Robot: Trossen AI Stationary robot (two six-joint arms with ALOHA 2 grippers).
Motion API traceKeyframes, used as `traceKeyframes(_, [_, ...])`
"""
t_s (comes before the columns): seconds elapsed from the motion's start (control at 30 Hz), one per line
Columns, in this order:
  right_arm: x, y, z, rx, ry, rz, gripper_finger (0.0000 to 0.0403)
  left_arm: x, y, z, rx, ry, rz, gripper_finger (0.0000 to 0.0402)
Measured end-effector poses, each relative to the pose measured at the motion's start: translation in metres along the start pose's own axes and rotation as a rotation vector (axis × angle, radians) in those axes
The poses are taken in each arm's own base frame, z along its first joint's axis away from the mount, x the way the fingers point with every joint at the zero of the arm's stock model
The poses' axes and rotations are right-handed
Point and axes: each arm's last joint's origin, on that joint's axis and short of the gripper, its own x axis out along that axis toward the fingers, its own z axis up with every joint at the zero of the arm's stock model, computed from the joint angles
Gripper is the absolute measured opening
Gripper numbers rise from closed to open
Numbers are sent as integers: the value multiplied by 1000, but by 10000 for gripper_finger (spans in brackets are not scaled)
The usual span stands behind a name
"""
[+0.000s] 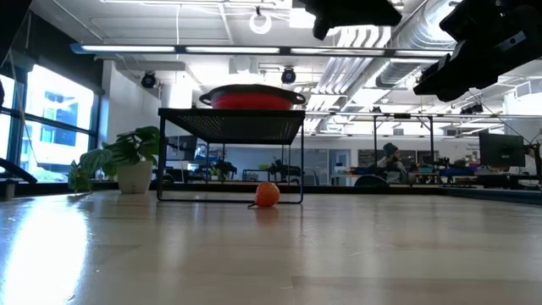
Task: Pick & Place Fruit
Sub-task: Put the pear into the red strainer bowl
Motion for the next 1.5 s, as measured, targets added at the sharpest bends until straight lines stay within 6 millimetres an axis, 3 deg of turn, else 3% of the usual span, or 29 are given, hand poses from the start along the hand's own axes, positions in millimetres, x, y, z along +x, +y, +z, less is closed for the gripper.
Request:
traceKeyframes(0.2, [0, 0, 0, -1, 3, 0, 2, -12, -1, -36, -53, -10, 5, 3])
traceKeyframes(0.53, [0, 0, 4, 6, -43, -1, 2, -80, 4, -47, -3, -122, 34, 3])
traceKeyframes(0.97, [8, -1, 19, 38, -185, -107, 2, -137, 3, -119, -4, -233, 81, 3])
traceKeyframes(1.5, [31, 4, 31, 147, -321, -66, 3, -200, 4, -148, -32, -313, 52, 3])
